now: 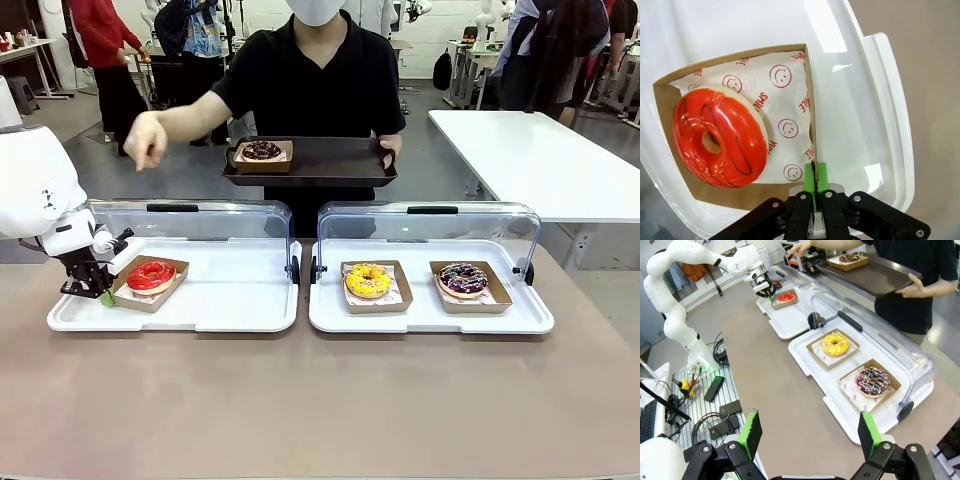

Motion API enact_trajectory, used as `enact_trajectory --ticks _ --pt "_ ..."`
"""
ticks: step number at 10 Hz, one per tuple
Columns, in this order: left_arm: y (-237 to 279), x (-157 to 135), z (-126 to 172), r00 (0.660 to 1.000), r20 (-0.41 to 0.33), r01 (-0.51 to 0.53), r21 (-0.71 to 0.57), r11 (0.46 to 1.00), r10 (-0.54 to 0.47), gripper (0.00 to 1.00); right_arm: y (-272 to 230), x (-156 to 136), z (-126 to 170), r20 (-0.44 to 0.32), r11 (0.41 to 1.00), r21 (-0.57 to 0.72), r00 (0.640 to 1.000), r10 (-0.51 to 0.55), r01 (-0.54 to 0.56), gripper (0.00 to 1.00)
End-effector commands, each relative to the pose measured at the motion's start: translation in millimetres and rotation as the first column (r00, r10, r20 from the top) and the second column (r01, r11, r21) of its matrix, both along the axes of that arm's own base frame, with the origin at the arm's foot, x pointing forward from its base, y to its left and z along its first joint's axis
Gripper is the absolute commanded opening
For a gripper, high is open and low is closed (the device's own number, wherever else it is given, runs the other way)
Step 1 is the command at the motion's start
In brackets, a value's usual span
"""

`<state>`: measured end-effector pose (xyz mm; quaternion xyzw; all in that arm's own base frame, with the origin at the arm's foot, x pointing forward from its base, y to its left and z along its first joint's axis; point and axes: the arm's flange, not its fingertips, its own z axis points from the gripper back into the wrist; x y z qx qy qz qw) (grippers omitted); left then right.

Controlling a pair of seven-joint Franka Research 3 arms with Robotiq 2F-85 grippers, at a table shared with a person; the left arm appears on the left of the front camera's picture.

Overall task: Provide the desired donut to the person.
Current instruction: Pick up and lift the Paper togo box containing the Donut pointed at by the person.

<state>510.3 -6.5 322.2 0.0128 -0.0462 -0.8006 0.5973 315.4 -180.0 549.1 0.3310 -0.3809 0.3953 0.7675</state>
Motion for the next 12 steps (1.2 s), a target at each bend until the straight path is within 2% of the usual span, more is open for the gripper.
enact_trajectory --ticks 1,3,5,7,9,12 --pt "4 2 -4 0.999 0.009 0.031 -0.030 0.999 -0.031 0.00 0 1 0 0.015 1.000 0.022 1.000 0.006 -0.006 1.00" --pt "3 -3 1 0.999 0.000 0.049 -0.033 0.998 -0.049 0.00 0 1 0 0.015 1.000 0.022 1.000 0.006 -0.006 1.00" --pt "-8 -30 27 0.993 -0.084 0.087 0.026 0.996 -0.084 0.00 0 1 0 0.015 1.000 0.022 1.000 0.006 -0.006 1.00" --pt "-24 -72 74 0.985 -0.149 0.102 0.117 0.988 -0.085 0.00 0 1 0 0.015 1.000 0.022 1.000 0.006 -0.006 1.00" --pt "-35 -106 127 0.984 -0.169 0.079 0.139 0.987 -0.055 0.00 0 1 0 0.015 1.000 0.022 1.000 0.006 -0.006 1.00" --pt "-50 -141 202 0.994 -0.093 0.069 0.152 0.986 -0.056 0.00 0 1 0 0.015 1.000 0.022 1.000 0.006 -0.006 1.00"
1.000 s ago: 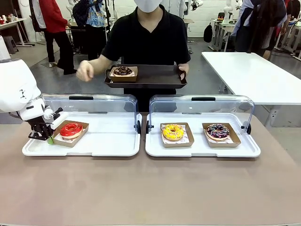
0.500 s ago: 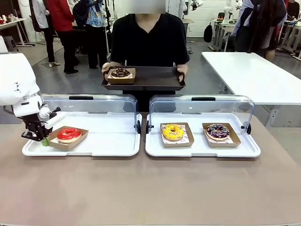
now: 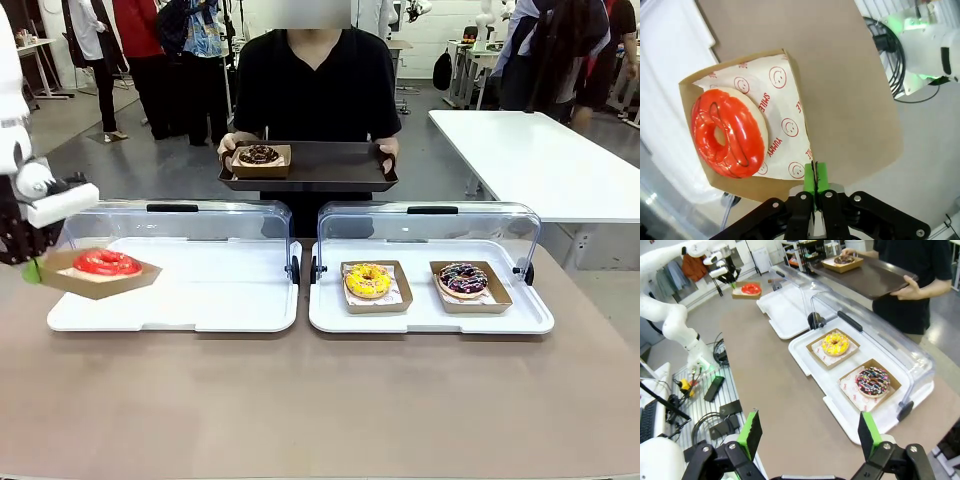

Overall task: Provide the desired donut to the person.
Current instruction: Pick up and lift the Paper togo box containing the Donut pointed at by the person, then place the picked Paper togo box onto the Handle tray extended by the person.

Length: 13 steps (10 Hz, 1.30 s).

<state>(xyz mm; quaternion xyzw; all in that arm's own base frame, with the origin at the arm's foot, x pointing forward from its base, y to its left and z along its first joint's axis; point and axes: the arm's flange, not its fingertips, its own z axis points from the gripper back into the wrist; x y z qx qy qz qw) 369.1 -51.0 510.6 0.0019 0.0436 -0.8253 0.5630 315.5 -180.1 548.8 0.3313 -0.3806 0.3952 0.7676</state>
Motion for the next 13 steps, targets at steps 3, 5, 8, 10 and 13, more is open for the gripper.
enact_trajectory --ticks 3,5,8,10,13 --pt "-25 -1 73 0.990 0.067 -0.130 0.039 0.991 0.127 0.00 0 1 0 0.015 1.000 0.022 1.000 0.005 -0.006 1.00" --pt "-26 12 93 0.982 0.076 -0.174 0.019 0.985 0.172 0.00 0 1 0 0.015 1.000 0.022 1.000 0.005 -0.006 1.00" --pt "-24 8 94 0.983 0.085 -0.164 -0.005 0.986 0.164 0.00 0 1 0 0.015 1.000 0.022 1.000 0.005 -0.006 1.00" --pt "-24 8 94 0.983 0.085 -0.164 -0.005 0.986 0.164 0.00 0 1 0 0.015 1.000 0.022 1.000 0.005 -0.006 1.00" --pt "-24 8 94 0.983 0.085 -0.164 -0.005 0.986 0.164 0.00 0 1 0 0.015 1.000 0.022 1.000 0.005 -0.006 1.00"
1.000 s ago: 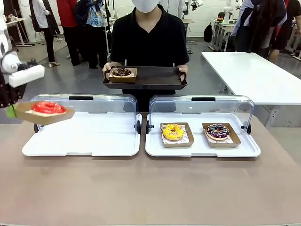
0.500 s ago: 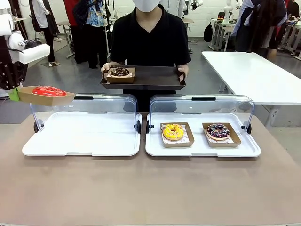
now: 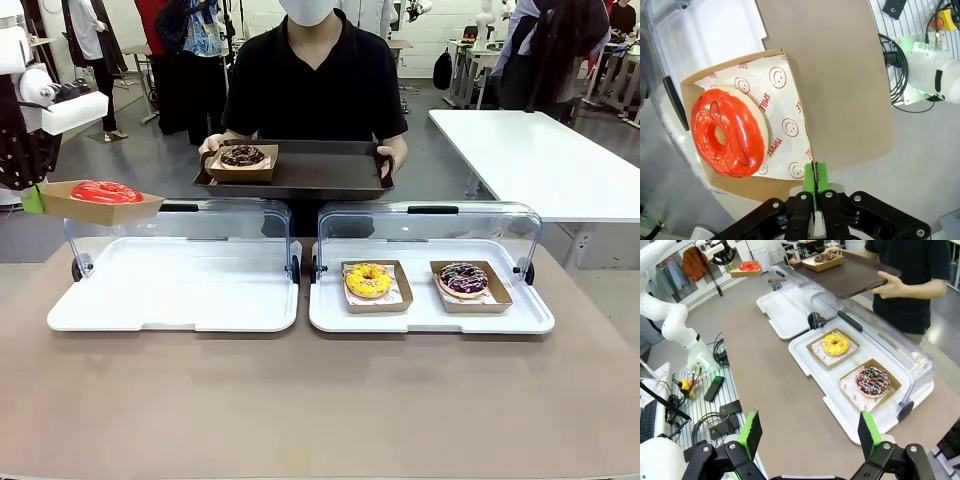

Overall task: Provide the desired donut to the person.
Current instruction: Place the picked Paper togo box onto the Handle tray extended by the person.

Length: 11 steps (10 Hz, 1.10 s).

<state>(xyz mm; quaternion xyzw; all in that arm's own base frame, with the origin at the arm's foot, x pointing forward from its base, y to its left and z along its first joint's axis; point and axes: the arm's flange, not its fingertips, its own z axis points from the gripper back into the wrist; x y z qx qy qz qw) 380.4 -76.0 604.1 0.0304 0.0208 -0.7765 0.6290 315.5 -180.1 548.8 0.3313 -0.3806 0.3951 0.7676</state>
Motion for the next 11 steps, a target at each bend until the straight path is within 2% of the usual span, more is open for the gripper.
enact_trajectory --ticks 1,5,6,7,8,10,11 --pt "1 -3 1 1.000 0.007 -0.003 0.004 1.000 0.003 0.00 0 1 0 0.015 1.000 0.021 1.000 0.006 -0.006 1.00" --pt "1 0 0 1.000 0.000 -0.001 -0.001 1.000 0.001 0.02 0 1 0 0.015 1.000 0.021 1.000 0.006 -0.006 1.00" --pt "-22 -31 11 0.998 0.065 0.017 -0.053 0.998 -0.014 0.02 0 1 0 0.015 1.000 0.021 1.000 0.006 -0.006 1.00" --pt "-43 -35 29 0.994 0.099 0.044 -0.082 0.996 -0.035 0.02 0 1 0 0.015 1.000 0.021 1.000 0.006 -0.006 1.00" --pt "-63 -6 63 0.988 0.109 0.112 -0.060 0.992 -0.105 0.02 0 1 0 0.015 1.000 0.021 1.000 0.006 -0.006 1.00" --pt "-115 -11 80 0.976 0.187 0.128 -0.059 0.990 -0.115 0.02 0 1 0 0.015 1.000 0.021 1.000 0.006 -0.006 1.00" --pt "-142 -6 77 0.976 0.209 0.082 -0.092 0.992 -0.062 0.02 0 1 0 0.015 1.000 0.021 1.000 0.006 -0.006 1.00"
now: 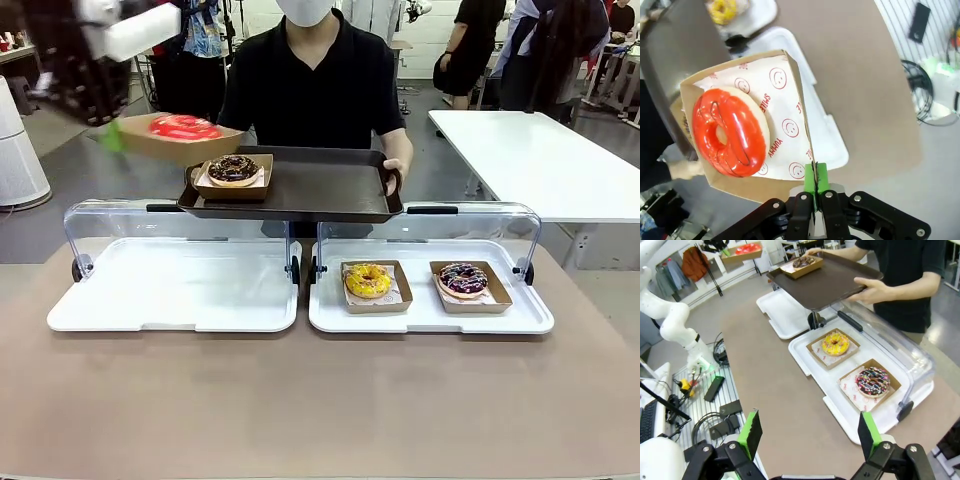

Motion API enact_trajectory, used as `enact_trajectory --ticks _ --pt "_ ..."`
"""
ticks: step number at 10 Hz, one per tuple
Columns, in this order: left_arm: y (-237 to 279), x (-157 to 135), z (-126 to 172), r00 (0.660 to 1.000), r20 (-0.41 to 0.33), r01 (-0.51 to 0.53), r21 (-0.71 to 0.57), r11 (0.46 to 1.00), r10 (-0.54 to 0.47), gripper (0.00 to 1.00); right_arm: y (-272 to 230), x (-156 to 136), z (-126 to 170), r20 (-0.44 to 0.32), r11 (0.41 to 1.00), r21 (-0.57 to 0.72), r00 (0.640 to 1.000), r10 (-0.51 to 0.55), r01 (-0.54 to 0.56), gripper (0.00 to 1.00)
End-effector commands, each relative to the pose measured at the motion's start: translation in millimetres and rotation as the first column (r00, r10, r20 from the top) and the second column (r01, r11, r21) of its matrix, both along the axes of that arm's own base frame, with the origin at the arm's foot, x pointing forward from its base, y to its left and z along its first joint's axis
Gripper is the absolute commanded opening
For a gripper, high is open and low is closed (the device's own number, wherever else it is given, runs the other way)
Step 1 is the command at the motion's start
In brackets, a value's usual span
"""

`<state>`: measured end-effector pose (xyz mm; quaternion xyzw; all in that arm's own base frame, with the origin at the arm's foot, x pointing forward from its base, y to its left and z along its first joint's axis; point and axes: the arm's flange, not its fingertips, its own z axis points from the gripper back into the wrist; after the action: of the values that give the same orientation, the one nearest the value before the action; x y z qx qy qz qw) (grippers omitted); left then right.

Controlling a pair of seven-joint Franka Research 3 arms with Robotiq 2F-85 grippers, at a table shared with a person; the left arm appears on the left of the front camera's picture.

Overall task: Provide the desired donut to the person.
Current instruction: Place the picked Paper togo box onto the Handle tray extended by the person.

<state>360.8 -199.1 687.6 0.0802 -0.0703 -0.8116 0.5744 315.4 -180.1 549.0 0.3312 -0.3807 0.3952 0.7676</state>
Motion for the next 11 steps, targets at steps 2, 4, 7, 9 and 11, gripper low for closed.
enact_trajectory --ticks 2,4,7,9,11 --pt "-68 67 0 0.996 0.020 -0.091 -0.020 0.996 0.091 0.02 0 1 0 0.015 1.000 0.022 1.000 0.006 -0.006 1.00" --pt "-112 97 -3 0.977 0.073 -0.199 -0.024 0.980 0.200 0.02 0 1 0 0.015 1.000 0.022 1.000 0.006 -0.006 1.00" --pt "-147 168 -11 0.961 0.027 -0.274 -0.033 0.961 0.274 0.02 0 1 0 0.015 1.000 0.022 1.000 0.006 -0.006 1.00" --pt "-156 186 -34 0.945 -0.032 -0.325 -0.031 0.945 0.324 0.02 0 1 0 0.015 1.000 0.022 1.000 0.006 -0.006 1.00" --pt "-164 210 -52 0.950 -0.069 -0.308 -0.033 0.951 0.306 0.02 0 1 0 0.015 1.000 0.022 1.000 0.006 -0.006 1.00"
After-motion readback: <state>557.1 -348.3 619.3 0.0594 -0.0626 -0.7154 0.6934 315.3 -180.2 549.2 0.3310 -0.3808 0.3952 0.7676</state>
